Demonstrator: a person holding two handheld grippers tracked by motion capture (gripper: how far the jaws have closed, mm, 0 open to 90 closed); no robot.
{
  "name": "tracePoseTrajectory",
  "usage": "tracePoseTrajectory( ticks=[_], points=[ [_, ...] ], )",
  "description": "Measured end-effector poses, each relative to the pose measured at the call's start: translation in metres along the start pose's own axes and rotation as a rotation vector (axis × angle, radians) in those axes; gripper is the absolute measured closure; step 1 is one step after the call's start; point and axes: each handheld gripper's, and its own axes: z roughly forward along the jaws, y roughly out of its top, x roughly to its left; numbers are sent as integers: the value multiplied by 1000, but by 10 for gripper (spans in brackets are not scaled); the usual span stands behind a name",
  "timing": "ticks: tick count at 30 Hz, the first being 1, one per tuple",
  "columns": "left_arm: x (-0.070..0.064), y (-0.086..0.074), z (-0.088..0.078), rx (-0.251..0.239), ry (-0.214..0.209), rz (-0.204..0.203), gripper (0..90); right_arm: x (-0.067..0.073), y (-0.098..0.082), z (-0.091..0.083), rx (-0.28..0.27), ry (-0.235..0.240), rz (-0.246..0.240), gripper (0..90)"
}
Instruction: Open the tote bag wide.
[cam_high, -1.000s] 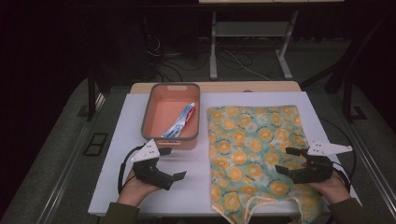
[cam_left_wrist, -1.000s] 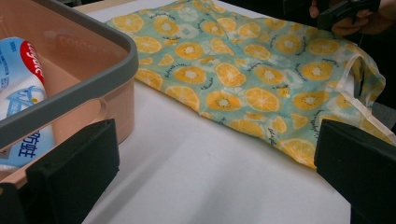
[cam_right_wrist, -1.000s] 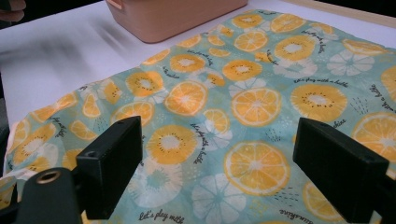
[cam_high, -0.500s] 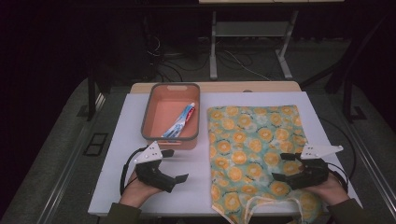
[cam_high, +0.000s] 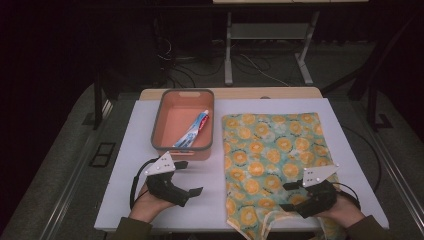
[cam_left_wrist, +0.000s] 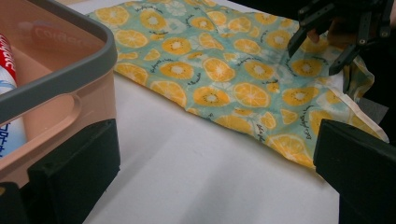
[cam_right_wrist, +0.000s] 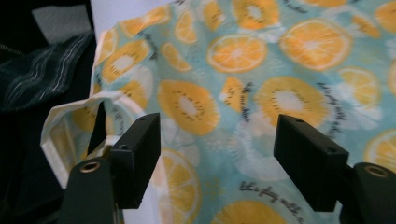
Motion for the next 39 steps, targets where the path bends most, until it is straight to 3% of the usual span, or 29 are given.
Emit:
tracePoseTrajectory(
  ticks=[10, 18, 20, 26, 27, 32, 33, 39],
  points=[
    [0, 0, 1, 4, -8, 0, 0, 12, 1, 17, 87, 70, -80, 382],
    [0, -1, 1, 5, -13, 1, 0, 19, 0, 26, 141, 69, -163, 425],
    [0, -1, 1, 5, -13, 1, 0, 22, 0, 26, 151, 44, -216, 451],
    [0, -1, 2, 10, -15, 1, 0, 23, 0, 25, 155, 56, -227, 586],
    [0, 0, 2, 10, -16, 1, 0, 22, 0, 25, 152, 53, -217, 669],
    [0, 0, 3, 12, -17, 0, 0, 22, 1, 25, 151, 42, -228, 767],
    [0, 0, 3, 12, -16, 1, 0, 22, 1, 25, 150, 43, -229, 824],
    [-1, 0, 3, 11, -18, 3, 0, 20, 2, 26, 151, 36, -232, 896]
  ],
)
